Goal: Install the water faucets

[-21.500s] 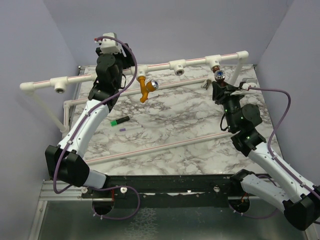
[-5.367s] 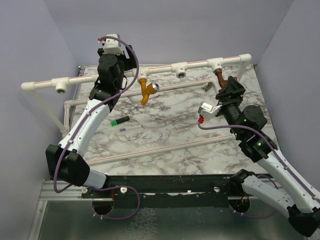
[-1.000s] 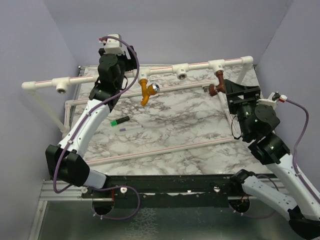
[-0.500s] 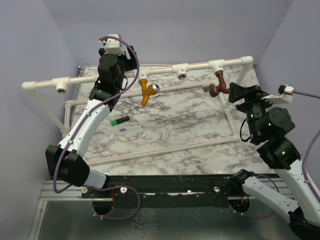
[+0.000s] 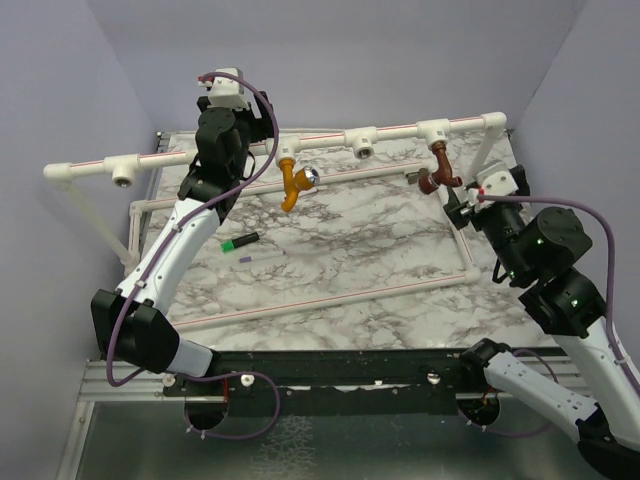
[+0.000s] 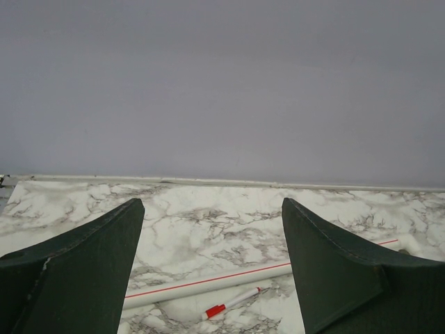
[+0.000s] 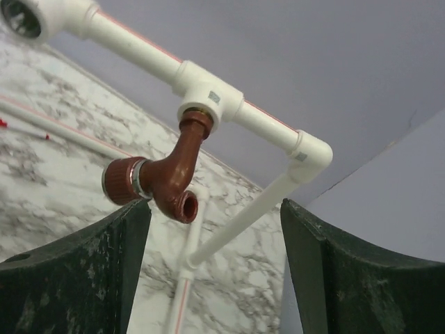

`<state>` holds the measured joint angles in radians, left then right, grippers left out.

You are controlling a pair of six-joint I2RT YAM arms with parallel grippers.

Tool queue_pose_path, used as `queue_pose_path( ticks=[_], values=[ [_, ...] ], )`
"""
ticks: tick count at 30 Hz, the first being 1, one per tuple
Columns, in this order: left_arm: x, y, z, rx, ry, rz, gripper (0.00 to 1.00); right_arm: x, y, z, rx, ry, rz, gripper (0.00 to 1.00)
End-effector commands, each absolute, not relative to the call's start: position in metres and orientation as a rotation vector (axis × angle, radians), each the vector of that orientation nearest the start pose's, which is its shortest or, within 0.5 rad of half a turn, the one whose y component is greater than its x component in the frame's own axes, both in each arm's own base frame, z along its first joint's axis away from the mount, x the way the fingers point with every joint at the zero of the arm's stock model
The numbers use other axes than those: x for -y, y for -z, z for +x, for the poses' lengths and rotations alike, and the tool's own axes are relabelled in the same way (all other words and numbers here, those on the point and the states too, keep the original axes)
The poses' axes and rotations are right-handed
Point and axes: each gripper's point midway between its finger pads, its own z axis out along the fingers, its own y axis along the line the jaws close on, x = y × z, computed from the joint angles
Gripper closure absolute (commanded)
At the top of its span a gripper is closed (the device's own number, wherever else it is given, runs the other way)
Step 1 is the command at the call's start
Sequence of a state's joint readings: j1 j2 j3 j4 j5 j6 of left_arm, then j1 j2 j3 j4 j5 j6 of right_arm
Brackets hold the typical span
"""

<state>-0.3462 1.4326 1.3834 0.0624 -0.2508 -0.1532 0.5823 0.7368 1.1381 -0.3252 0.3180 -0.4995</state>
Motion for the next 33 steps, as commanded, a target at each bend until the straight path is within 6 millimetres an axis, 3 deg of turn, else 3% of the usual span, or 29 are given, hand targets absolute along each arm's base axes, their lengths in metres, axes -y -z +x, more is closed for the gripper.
queue_pose_path(
  ticks=[1, 5, 9, 17, 25, 33],
  values=[
    [0.145, -0.252, 0.449, -1.955, 0.154, 0.112, 0.18, -0.098, -0.410, 0.243, -1.288, 0.284, -0.956, 0.20],
    [0.146, -0.252, 0.449, -1.955, 0.162, 0.115, 0.18, -0.100, -0.412, 0.238, -1.178, 0.380, -1.113, 0.19],
    [0.146, -0.253, 0.449, -1.954, 0.161, 0.116, 0.18, -0.092, -0.411, 0.245, -1.162, 0.538, -1.255, 0.18],
    [0.146, -0.251, 0.449, -1.958, 0.163, 0.118, 0.18, -0.071, -0.405, 0.265, -1.110, 0.862, -1.371, 0.17],
    [0.146, -0.250, 0.450, -1.959, 0.159, 0.122, 0.18, -0.074, -0.407, 0.283, -0.982, 1.067, -1.437, 0.17],
    [0.146, -0.248, 0.450, -1.966, 0.157, 0.124, 0.18, -0.090, -0.399, 0.295, -0.929, 1.123, -1.523, 0.17]
  ],
)
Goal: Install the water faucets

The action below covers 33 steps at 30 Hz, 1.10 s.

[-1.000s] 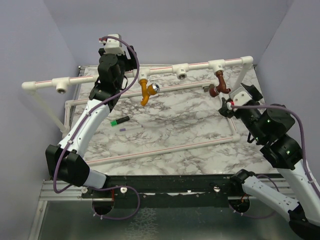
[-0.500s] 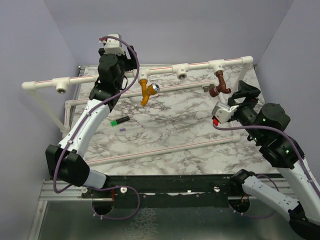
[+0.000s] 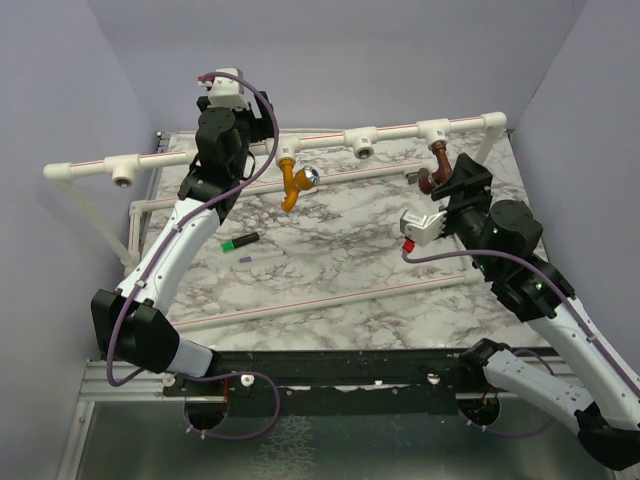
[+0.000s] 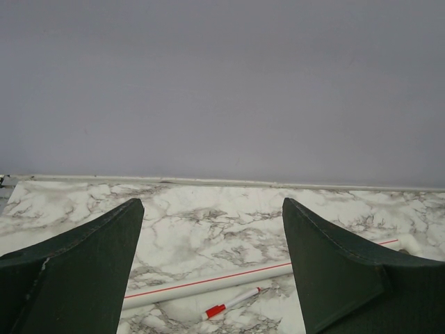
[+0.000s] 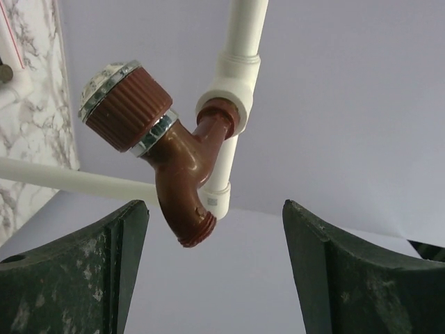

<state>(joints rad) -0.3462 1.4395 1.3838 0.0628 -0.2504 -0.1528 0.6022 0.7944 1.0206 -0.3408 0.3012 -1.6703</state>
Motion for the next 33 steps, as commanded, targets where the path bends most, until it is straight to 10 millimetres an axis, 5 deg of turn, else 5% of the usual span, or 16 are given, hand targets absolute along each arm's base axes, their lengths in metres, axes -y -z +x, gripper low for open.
queue_pose_path(
  ticks=[1, 7, 19, 33],
  values=[
    [0.146, -0.248, 0.450, -1.966, 0.156, 0.124, 0.18, -0.092, -0.399, 0.296, -0.919, 1.129, -1.527, 0.18],
    [0.147, -0.246, 0.451, -1.968, 0.157, 0.126, 0.18, -0.106, -0.389, 0.302, -0.888, 1.140, -1.592, 0.18],
    [0.148, -0.245, 0.451, -1.973, 0.161, 0.128, 0.18, -0.120, -0.368, 0.307, -0.879, 1.122, -1.632, 0.36],
    [0.148, -0.247, 0.451, -1.968, 0.167, 0.126, 0.18, -0.115, -0.374, 0.308, -0.987, 1.018, -1.364, 0.99]
  ],
)
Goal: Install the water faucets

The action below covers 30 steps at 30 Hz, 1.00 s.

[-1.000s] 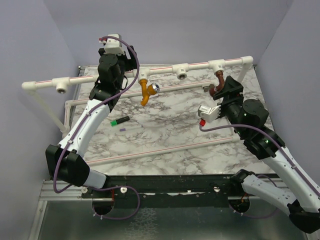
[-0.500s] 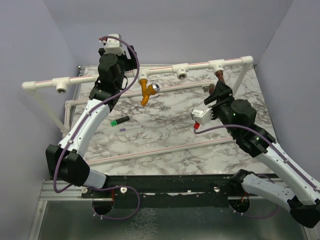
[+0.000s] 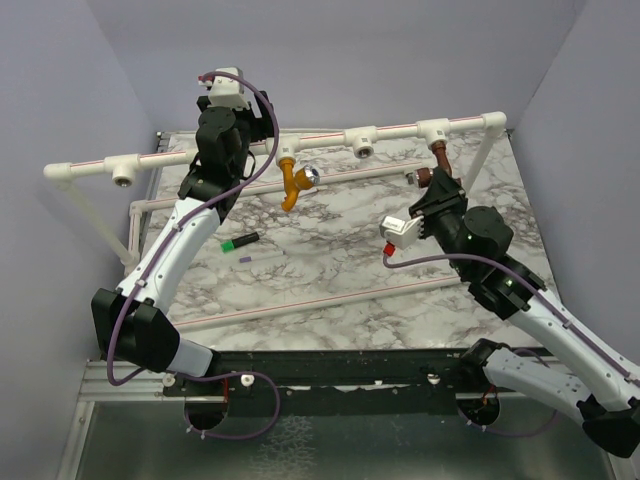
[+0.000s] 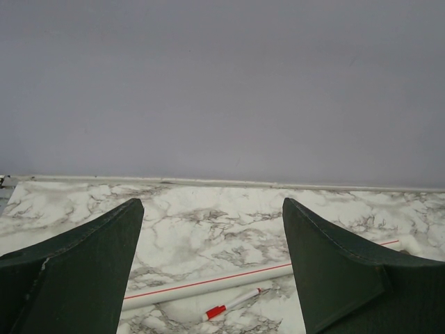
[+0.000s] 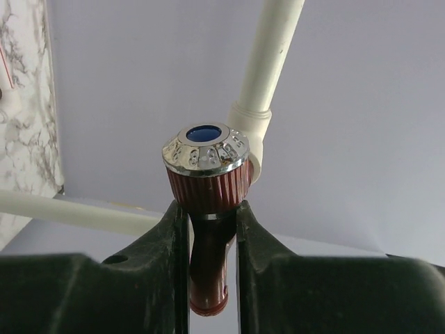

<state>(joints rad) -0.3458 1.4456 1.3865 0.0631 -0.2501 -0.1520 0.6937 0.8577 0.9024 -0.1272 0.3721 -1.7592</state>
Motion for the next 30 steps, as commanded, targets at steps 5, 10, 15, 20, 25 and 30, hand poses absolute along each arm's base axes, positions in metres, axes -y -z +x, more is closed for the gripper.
queue_pose_path(
  ticks=[5, 10, 15, 20, 25, 30],
  values=[
    [0.149, -0.249, 0.450, -1.965, 0.173, 0.126, 0.18, -0.119, -0.383, 0.304, -1.054, 0.818, -1.142, 0.99],
    [0.150, -0.249, 0.449, -1.964, 0.182, 0.126, 0.18, -0.128, -0.389, 0.300, -1.085, 0.591, -0.947, 0.99],
    [0.150, -0.251, 0.449, -1.961, 0.183, 0.123, 0.18, -0.136, -0.398, 0.297, -1.161, 0.313, -0.701, 0.99],
    [0.150, -0.252, 0.448, -1.961, 0.182, 0.122, 0.18, -0.136, -0.407, 0.297, -1.219, 0.064, -0.411, 0.99],
    [0.150, -0.260, 0.447, -1.949, 0.182, 0.118, 0.18, -0.132, -0.408, 0.297, -1.243, -0.129, -0.148, 1.00],
    [0.153, -0.264, 0.449, -1.952, 0.184, 0.112, 0.17, -0.118, -0.413, 0.295, -1.225, -0.247, 0.089, 1.00]
  ],
)
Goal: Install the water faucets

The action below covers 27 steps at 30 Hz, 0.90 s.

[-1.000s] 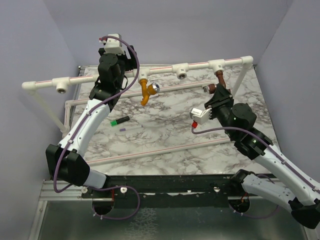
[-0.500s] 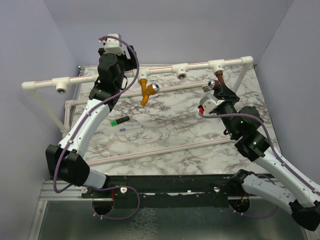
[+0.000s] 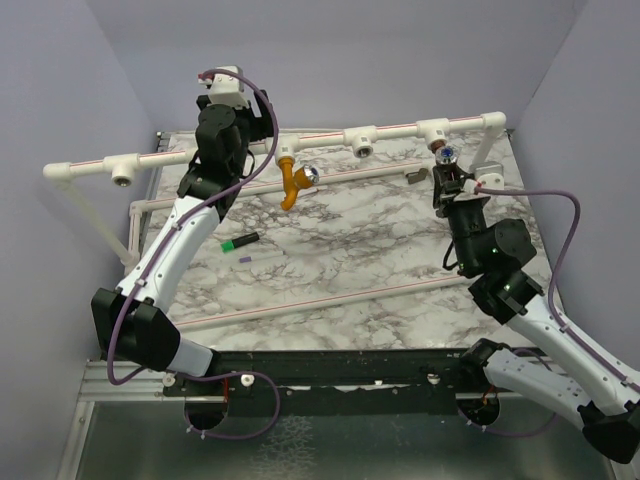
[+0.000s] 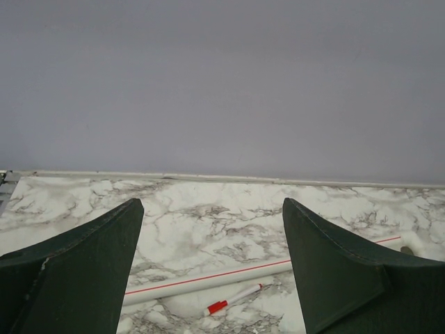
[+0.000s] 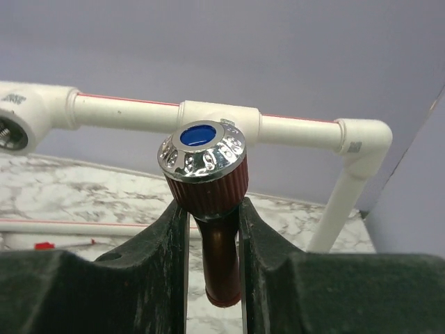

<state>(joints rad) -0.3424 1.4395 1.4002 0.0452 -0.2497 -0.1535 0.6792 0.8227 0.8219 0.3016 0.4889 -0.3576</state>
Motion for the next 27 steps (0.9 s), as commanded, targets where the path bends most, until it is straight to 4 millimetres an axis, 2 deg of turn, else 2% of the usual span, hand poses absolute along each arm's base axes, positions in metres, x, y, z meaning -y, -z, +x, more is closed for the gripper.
queue_pose_path(
  ticks=[1, 15, 19, 27],
  values=[
    [0.154, -0.264, 0.450, -1.958, 0.187, 0.111, 0.17, -0.115, -0.413, 0.294, -1.224, -0.268, 0.131, 1.00],
    [0.150, -0.249, 0.443, -2.022, 0.161, 0.116, 0.17, -0.098, -0.400, 0.291, -1.206, -0.642, 0.709, 0.99],
    [0.152, -0.250, 0.442, -2.020, 0.180, 0.120, 0.17, -0.095, -0.398, 0.289, -1.184, -0.724, 0.833, 0.99],
    [0.153, -0.251, 0.439, -2.010, 0.192, 0.116, 0.17, -0.101, -0.369, 0.288, -1.240, -0.874, 1.111, 0.99]
  ],
)
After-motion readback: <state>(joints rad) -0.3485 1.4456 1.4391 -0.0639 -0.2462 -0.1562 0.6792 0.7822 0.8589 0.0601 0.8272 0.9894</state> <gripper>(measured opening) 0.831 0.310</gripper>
